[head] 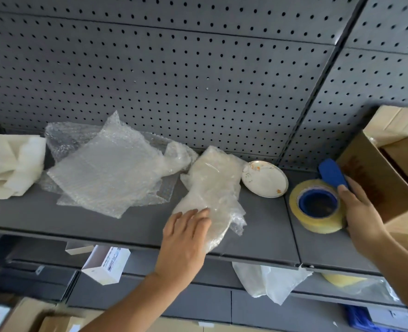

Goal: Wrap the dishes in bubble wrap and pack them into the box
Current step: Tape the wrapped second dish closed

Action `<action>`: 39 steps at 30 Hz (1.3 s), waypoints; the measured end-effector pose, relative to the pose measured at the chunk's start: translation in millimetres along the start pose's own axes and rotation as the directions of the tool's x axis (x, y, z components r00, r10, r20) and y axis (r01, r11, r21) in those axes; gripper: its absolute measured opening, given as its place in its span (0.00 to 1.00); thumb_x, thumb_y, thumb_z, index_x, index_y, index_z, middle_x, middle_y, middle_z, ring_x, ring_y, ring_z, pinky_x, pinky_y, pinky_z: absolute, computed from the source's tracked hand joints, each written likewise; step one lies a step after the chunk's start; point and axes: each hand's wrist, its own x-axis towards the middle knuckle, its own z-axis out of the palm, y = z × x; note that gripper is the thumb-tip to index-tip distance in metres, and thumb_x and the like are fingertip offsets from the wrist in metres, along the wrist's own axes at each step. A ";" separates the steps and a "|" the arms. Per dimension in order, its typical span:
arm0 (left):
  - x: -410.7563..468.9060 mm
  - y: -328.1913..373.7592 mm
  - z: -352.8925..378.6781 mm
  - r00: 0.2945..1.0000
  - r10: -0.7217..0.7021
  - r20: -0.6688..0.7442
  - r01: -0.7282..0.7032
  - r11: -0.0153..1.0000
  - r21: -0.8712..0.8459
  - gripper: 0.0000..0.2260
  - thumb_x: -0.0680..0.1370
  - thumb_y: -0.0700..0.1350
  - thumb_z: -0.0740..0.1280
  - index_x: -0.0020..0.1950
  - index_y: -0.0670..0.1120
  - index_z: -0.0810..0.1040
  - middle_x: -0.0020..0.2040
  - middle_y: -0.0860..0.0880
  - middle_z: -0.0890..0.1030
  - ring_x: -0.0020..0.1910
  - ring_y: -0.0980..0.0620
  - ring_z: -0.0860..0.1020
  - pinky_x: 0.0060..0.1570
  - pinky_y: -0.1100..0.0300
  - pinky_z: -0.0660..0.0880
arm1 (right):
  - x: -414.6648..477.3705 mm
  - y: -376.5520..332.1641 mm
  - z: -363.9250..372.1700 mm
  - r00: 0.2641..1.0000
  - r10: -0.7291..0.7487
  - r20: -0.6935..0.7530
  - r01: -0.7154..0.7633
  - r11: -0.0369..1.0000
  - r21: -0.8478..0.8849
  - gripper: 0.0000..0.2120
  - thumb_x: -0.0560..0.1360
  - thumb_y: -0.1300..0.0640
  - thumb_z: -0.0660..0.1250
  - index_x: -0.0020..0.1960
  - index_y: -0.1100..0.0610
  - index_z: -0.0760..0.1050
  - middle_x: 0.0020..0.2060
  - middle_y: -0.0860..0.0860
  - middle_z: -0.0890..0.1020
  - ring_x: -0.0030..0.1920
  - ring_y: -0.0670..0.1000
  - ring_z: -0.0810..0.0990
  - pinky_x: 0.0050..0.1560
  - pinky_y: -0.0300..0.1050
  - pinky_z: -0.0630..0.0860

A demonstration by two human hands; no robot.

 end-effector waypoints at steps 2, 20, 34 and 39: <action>-0.6 8.0 0.2 0.990 -0.075 0.123 0.078 0.997 -0.015 0.28 0.68 0.41 0.77 0.65 0.44 0.71 0.70 0.46 0.76 0.67 0.43 0.77 0.66 0.42 0.71 | -5.5 0.7 3.3 0.999 0.040 -0.009 -0.039 0.993 0.110 0.18 0.84 0.52 0.60 0.72 0.40 0.70 0.68 0.44 0.73 0.66 0.46 0.71 0.64 0.29 0.67; 111.1 9.1 -49.8 0.978 -0.207 0.022 0.205 0.977 0.060 0.36 0.67 0.33 0.76 0.75 0.40 0.72 0.74 0.41 0.74 0.71 0.40 0.75 0.68 0.43 0.74 | 32.5 36.9 21.8 0.986 0.068 -0.150 -0.053 0.993 0.101 0.19 0.85 0.49 0.56 0.74 0.50 0.70 0.70 0.55 0.75 0.68 0.60 0.73 0.70 0.55 0.67; 158.5 21.6 43.3 0.908 -0.288 0.305 0.212 0.943 0.258 0.36 0.76 0.39 0.70 0.81 0.46 0.59 0.83 0.46 0.59 0.78 0.38 0.63 0.70 0.38 0.64 | 34.0 32.7 20.6 0.989 -0.005 -0.148 0.019 0.995 0.094 0.18 0.86 0.53 0.55 0.75 0.45 0.69 0.72 0.53 0.71 0.68 0.58 0.71 0.64 0.48 0.66; 145.7 8.1 49.0 0.897 -0.200 0.395 0.123 0.969 0.212 0.34 0.82 0.59 0.59 0.83 0.48 0.52 0.84 0.48 0.53 0.82 0.41 0.55 0.75 0.40 0.58 | 35.1 33.3 20.5 0.988 -0.009 -0.157 0.022 0.996 0.083 0.19 0.86 0.51 0.56 0.75 0.46 0.68 0.72 0.53 0.72 0.67 0.57 0.72 0.64 0.49 0.67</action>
